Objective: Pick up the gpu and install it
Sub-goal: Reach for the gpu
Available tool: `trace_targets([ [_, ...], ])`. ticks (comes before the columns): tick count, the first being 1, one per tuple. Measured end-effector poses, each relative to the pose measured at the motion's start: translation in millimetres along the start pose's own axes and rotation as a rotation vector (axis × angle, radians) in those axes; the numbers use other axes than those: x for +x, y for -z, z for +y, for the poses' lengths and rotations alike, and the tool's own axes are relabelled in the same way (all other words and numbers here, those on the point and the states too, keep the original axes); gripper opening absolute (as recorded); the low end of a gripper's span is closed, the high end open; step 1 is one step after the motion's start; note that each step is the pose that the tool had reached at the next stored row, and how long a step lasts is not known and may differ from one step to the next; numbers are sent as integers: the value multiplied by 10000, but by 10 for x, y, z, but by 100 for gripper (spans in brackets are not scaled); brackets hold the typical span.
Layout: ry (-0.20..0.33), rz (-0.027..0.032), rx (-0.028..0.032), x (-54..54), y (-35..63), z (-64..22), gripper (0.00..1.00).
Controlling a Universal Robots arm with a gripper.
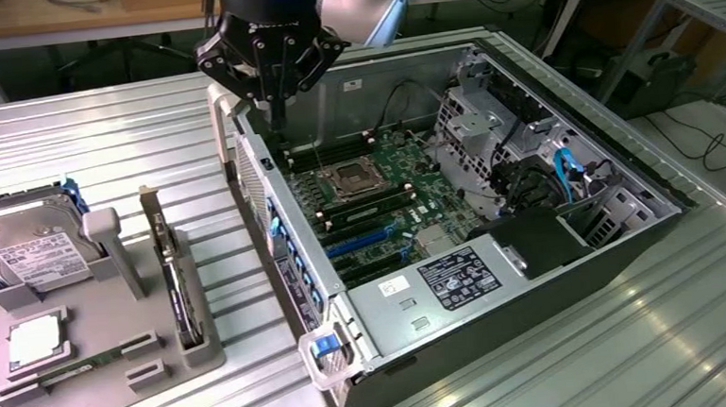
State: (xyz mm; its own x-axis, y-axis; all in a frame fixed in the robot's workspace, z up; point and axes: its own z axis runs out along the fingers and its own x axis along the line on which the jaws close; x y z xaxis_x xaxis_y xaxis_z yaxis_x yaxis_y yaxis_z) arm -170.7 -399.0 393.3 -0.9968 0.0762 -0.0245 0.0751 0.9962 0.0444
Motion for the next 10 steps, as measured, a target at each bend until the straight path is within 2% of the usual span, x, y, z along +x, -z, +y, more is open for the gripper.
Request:
trace_targets([
  [10,0,1,0,47,2,-4,11],
])
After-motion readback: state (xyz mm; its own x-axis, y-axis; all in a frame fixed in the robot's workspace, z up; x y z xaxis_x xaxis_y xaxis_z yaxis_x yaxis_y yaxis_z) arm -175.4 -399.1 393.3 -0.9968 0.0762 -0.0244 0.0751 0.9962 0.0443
